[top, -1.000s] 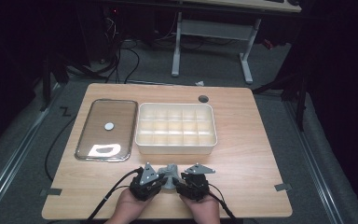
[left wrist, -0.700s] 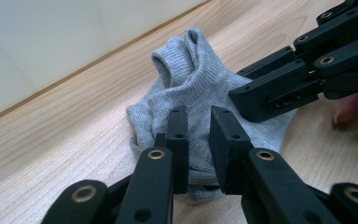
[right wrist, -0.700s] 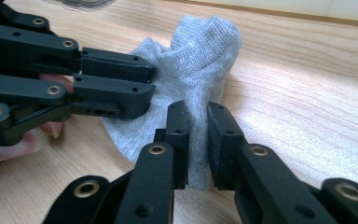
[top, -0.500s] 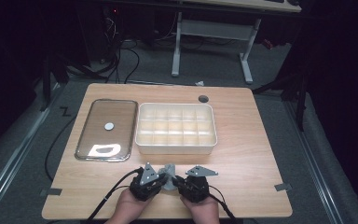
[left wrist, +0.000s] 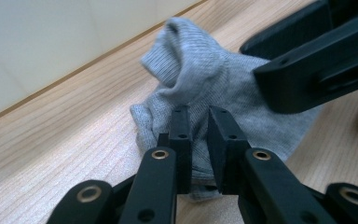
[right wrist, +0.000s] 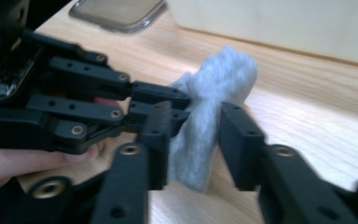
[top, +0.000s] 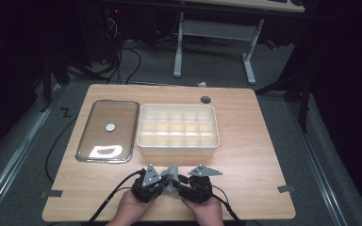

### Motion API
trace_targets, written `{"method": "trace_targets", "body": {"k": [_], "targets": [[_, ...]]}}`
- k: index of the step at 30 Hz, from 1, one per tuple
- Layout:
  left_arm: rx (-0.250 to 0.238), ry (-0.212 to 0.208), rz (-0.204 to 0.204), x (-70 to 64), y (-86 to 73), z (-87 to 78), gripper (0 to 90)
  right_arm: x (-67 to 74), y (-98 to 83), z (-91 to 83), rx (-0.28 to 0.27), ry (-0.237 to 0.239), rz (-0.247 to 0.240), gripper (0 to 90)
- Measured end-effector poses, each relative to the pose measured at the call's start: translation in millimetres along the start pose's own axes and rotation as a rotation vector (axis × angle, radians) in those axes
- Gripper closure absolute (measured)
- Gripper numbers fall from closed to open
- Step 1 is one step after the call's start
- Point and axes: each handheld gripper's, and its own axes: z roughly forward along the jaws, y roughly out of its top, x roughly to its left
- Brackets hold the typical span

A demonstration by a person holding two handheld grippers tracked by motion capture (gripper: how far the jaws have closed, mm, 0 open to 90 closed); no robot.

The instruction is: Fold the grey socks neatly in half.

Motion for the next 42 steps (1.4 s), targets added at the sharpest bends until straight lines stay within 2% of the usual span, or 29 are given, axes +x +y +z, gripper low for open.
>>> {"method": "trace_targets", "body": {"k": [2,3,5,7,8,9,13,17,19,21,22,23,29,32,35,36,37,42], "targets": [[0.000,0.001,0.002,-0.2,0.0,-0.1,79.9,-1.3,0.7,-3.5,-0.009,-0.016,0.006,60.5],[0.000,0.004,0.004,-0.4,0.0,-0.1,79.7,-4.1,1.6,-11.1,-0.028,-0.049,0.004,59.9],[0.000,0.003,0.003,-0.3,0.0,0.0,79.6,-6.7,0.8,-15.7,-0.040,-0.095,-0.020,58.3],[0.000,0.007,0.003,-0.6,0.0,0.0,79.3,-9.7,-0.7,-16.2,-0.018,-0.132,-0.032,56.9],[0.000,0.007,0.003,-0.6,0.0,0.0,79.1,-9.7,-0.7,-16.2,-0.018,-0.132,-0.032,56.9],[0.000,0.009,0.004,-0.8,0.1,0.1,79.0,-11.1,-3.0,-14.4,0.003,-0.166,-0.038,54.6],[0.000,0.005,0.001,-0.4,0.1,0.2,78.6,-10.1,-6.9,-11.0,-0.006,-0.236,-0.071,57.7],[0.001,0.006,0.005,-0.7,0.1,0.0,78.4,-10.3,-9.8,-5.0,-0.021,-0.257,-0.100,62.5],[0.000,0.006,0.006,-0.9,0.1,0.1,78.3,-8.1,-10.3,-2.9,-0.026,-0.257,-0.123,63.6],[0.001,0.006,0.005,-0.8,0.1,0.0,78.1,-5.5,-10.5,-2.3,-0.048,-0.266,-0.169,65.5],[0.001,0.004,0.005,-0.7,0.1,0.0,78.1,-5.5,-10.5,-2.3,-0.048,-0.266,-0.169,65.5],[0.001,0.004,0.006,-0.7,0.2,0.0,77.9,-5.5,-9.6,-2.0,-0.062,-0.257,-0.177,69.5],[0.000,0.008,0.012,-1.5,0.2,0.2,78.0,-7.8,-9.1,0.2,-0.049,-0.201,-0.163,79.7],[0.000,0.011,0.014,-2.0,0.2,0.3,78.0,-4.9,-12.3,2.5,-0.026,-0.188,-0.191,84.2],[0.001,0.019,0.028,-3.4,0.0,0.1,78.3,-4.8,-14.3,4.4,-0.022,-0.164,-0.192,89.0],[0.001,0.019,0.028,-3.4,0.0,0.1,78.8,-4.8,-14.3,4.4,-0.022,-0.164,-0.192,89.0],[0.003,0.019,0.039,-4.4,-0.1,0.0,79.2,-4.3,-14.6,4.6,-0.037,-0.131,-0.183,90.0],[0.006,0.016,0.039,-4.0,-0.1,-0.3,79.3,1.5,-13.2,7.6,-0.036,-0.097,-0.182,90.0]]}}
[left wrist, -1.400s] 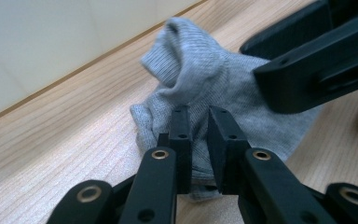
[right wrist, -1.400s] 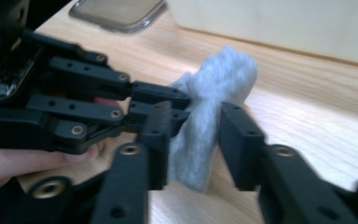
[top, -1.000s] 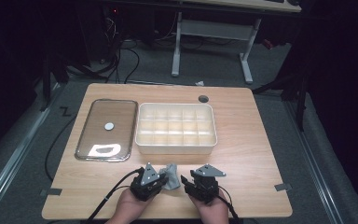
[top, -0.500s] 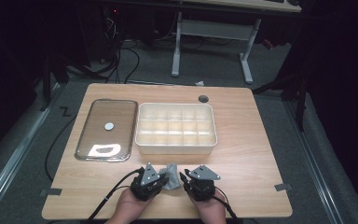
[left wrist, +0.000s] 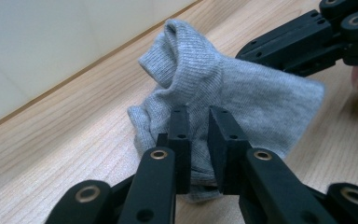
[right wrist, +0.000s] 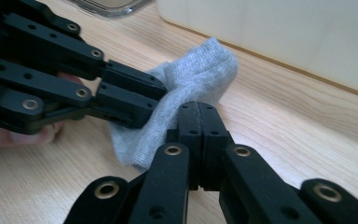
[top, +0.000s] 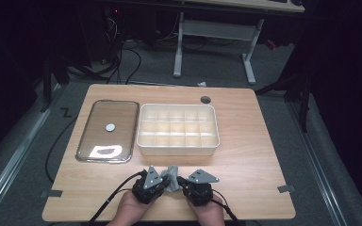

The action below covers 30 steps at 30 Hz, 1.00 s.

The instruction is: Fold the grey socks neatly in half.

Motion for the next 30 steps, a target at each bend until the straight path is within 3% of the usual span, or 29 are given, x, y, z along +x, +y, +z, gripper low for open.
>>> {"method": "trace_targets", "body": {"k": [7,20,26,29,30], "targets": [[-0.003,0.005,0.001,-0.6,-0.2,0.0,79.1,9.2,5.2,3.5,0.012,0.006,-0.027,90.0],[-0.002,0.007,-0.015,1.2,-0.3,-0.3,78.5,14.0,9.7,7.4,0.017,-0.004,-0.014,90.0],[-0.033,-0.005,-0.049,3.8,-2.0,-3.6,64.3,9.6,9.4,3.5,0.019,-0.019,0.000,90.0],[-0.111,-0.032,-0.098,9.0,-5.8,-10.2,61.7,9.5,8.1,1.4,0.022,-0.029,0.007,90.0],[-0.111,-0.032,-0.098,9.0,-5.8,-10.2,60.1,9.5,8.1,1.4,0.022,-0.029,0.007,90.0]]}}
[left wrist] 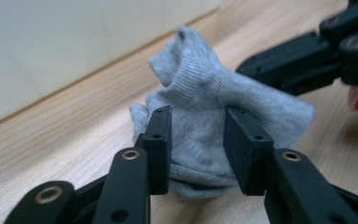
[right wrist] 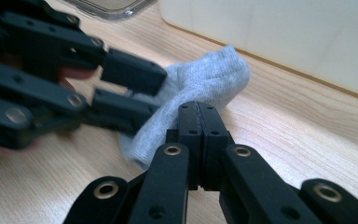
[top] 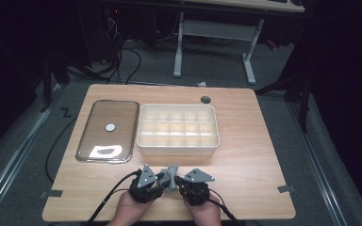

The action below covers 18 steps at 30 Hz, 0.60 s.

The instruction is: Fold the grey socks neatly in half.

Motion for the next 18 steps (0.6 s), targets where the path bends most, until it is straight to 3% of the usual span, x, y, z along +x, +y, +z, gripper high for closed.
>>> {"method": "trace_targets", "body": {"k": [2,3,4,6,7,9,12,18], "targets": [[-0.010,-0.021,-0.035,3.5,1.5,-5.0,59.1,0.4,-0.4,0.0,0.000,-0.003,-0.001,90.0],[-0.039,-0.013,-0.042,6.7,4.2,-14.2,59.1,0.5,-0.7,0.1,0.002,-0.003,0.008,89.9],[-0.039,-0.013,-0.042,6.7,4.2,-14.2,59.6,-0.6,-0.8,0.6,0.000,-0.003,0.004,89.7],[-0.072,0.022,-0.063,17.3,6.0,-26.5,64.2,-1.8,-1.0,1.2,0.001,-0.003,0.012,89.2],[-0.063,0.035,-0.071,21.2,5.0,-27.7,67.0,-1.9,-1.0,1.4,0.002,-0.001,0.017,89.1],[0.008,0.072,-0.080,27.8,1.7,-25.0,74.9,-1.9,-0.9,1.6,0.000,0.000,0.010,88.7],[0.087,0.089,-0.095,29.6,-3.2,-18.0,83.9,-1.7,-1.6,1.2,0.001,0.002,0.010,88.4],[0.120,0.092,-0.031,18.6,-4.4,-10.5,83.6,-0.5,-4.3,-1.2,-0.001,0.010,0.014,87.9]]}}
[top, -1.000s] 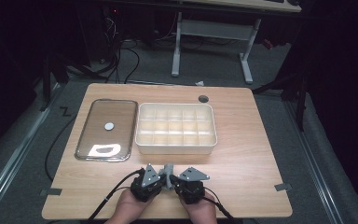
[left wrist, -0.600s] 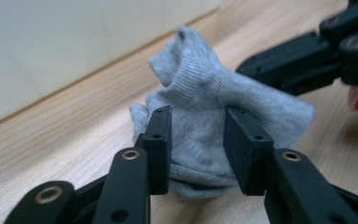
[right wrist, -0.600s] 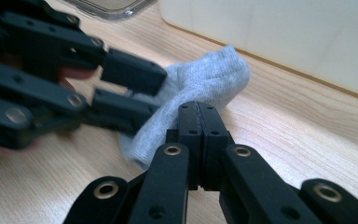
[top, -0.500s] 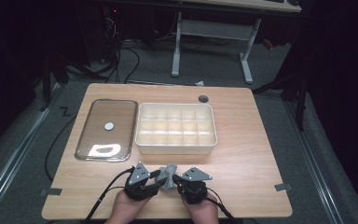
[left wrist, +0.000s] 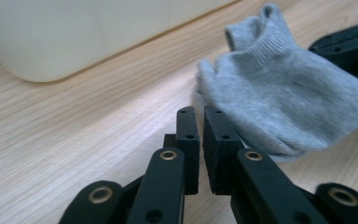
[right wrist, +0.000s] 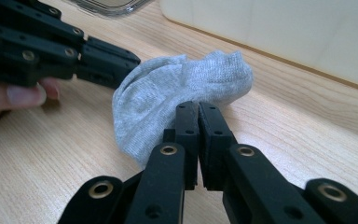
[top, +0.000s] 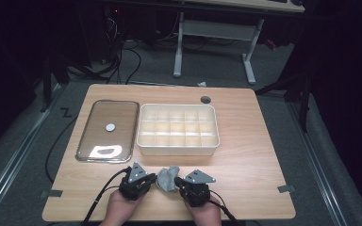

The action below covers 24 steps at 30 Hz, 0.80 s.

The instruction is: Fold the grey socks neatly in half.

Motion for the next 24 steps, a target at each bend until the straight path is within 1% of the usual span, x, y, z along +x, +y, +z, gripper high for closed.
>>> {"method": "trace_targets", "body": {"k": [1,2,3,4,7,14,17,18,19,22,24], "targets": [[0.005,-0.006,0.013,-3.5,-0.1,1.4,83.2,0.1,-0.2,-0.3,-0.003,0.001,0.002,87.9],[0.005,-0.006,0.013,-3.5,-0.1,1.4,81.8,0.1,-0.2,-0.3,-0.003,0.001,0.002,87.9],[0.004,-0.023,0.016,-5.7,0.2,1.9,80.9,0.4,-0.2,-1.2,-0.005,0.001,0.004,87.9],[0.004,-0.023,0.016,-5.7,0.2,1.9,80.8,0.4,-0.2,-1.2,-0.005,0.001,0.004,87.9],[0.002,-0.064,0.014,-8.4,0.5,2.1,80.7,0.1,0.2,-2.1,-0.009,0.000,0.004,87.9],[0.012,-0.085,0.038,-17.0,0.9,4.3,81.4,0.4,1.8,-2.1,-0.013,0.001,0.001,87.9],[0.009,-0.093,0.036,-19.4,1.8,5.7,81.7,1.3,2.5,-1.9,-0.011,0.000,-0.001,87.9],[0.010,-0.101,0.033,-20.6,2.9,6.8,82.8,1.5,2.8,-1.7,-0.011,0.002,-0.005,87.9],[0.011,-0.107,0.044,-24.2,5.2,9.3,84.4,2.1,3.1,-0.6,-0.008,0.003,-0.007,87.9],[0.012,-0.109,0.054,-27.3,6.7,11.2,85.8,2.0,3.8,0.4,-0.005,0.000,-0.014,87.9],[0.014,-0.123,0.058,-30.3,7.2,12.8,86.2,1.3,5.1,-0.5,-0.006,-0.003,-0.014,87.9]]}}
